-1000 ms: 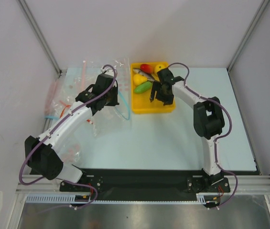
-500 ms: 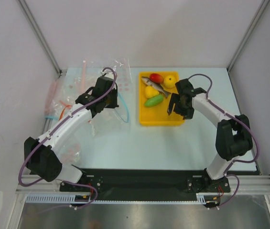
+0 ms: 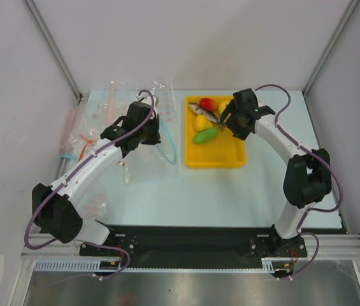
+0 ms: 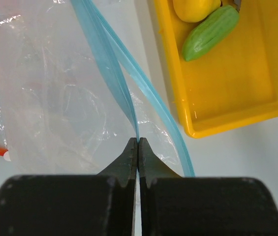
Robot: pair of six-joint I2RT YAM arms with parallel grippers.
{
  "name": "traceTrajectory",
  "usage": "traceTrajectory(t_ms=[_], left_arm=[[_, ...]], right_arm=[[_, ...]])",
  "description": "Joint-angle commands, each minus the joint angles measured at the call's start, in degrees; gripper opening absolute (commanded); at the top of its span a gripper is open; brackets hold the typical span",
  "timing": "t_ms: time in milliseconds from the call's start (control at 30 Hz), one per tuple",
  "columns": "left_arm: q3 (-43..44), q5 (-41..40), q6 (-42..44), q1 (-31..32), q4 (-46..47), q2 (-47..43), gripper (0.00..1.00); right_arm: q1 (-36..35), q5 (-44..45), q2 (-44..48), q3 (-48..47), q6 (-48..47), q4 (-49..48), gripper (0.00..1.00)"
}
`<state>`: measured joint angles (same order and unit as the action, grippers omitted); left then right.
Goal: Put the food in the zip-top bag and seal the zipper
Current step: Pick up the fake vegetable from the bin.
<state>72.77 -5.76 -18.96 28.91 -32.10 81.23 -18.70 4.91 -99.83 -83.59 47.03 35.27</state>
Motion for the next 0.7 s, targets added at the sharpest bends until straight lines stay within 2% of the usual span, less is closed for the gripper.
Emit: traceTrajectory(t_ms=[0, 267, 567, 633, 667], left_arm=[[4.1, 0.5, 0.7, 0.0, 0.5, -0.7, 0.0], [5.9, 0.7, 1.2, 0.0, -1.2, -1.2, 0.0], [4.0, 0.3, -1.1, 0.9, -1.0, -3.4, 0.0], [2.9, 0.1, -1.2, 1.0, -0.7, -4.0, 0.0], [2.8, 0.0, -1.1, 1.0, -0.8, -4.1, 0.0]], right_arm=[[-2.0, 0.2, -5.5, -7.4, 7.1, -3.4, 0.85], [-2.3, 1.1, -14.0, -9.7, 20.4, -3.7, 0.87], [-1.4, -0.4, -25.4, -17.8, 21.8, -3.0, 0.84], [-1.3, -0.4, -28.2, -21.6, 21.2, -2.0, 0.82], [-1.3, -0.3, -28.9, -22.0, 21.0, -1.9, 0.76]])
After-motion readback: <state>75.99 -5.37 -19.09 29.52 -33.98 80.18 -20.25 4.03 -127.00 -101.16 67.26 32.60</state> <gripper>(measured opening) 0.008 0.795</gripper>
